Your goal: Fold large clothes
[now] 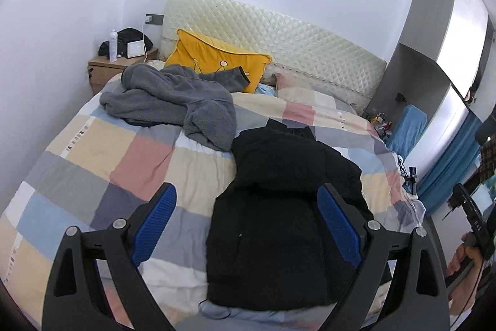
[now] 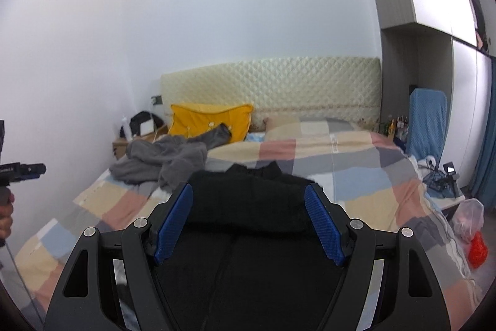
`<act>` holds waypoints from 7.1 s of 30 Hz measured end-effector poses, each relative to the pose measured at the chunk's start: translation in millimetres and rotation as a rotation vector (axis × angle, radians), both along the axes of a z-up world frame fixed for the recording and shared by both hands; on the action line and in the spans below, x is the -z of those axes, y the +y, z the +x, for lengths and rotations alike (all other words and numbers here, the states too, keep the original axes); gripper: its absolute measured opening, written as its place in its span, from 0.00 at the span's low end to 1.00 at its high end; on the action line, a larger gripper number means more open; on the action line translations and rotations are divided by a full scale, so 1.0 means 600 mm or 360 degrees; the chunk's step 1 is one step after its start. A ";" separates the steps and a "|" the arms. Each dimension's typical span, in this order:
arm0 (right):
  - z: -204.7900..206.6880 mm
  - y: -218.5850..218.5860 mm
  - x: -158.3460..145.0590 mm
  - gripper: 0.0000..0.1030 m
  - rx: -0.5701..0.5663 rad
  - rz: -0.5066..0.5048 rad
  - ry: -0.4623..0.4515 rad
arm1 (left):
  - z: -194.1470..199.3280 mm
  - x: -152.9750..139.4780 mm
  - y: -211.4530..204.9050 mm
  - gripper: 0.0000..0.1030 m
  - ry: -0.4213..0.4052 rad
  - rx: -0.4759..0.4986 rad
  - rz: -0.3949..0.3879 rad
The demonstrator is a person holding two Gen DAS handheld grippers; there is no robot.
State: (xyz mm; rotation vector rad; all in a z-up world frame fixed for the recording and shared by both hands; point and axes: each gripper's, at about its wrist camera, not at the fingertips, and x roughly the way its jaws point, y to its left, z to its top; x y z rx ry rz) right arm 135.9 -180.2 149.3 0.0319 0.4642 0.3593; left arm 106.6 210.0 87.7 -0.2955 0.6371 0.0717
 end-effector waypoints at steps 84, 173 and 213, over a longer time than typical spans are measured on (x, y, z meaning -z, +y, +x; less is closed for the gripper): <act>-0.025 -0.213 0.177 0.12 -0.0249 0.0646 0.0609 | 0.053 0.277 -0.009 0.14 0.0250 0.0241 -0.1041; 0.525 -0.128 0.492 0.30 0.0211 0.0647 0.1556 | 0.556 0.412 0.007 0.33 0.1299 0.0112 -0.0795; 0.409 0.145 0.428 1.00 -0.0014 -0.0222 0.0708 | 0.479 0.373 -0.289 0.83 0.0361 0.0280 0.0419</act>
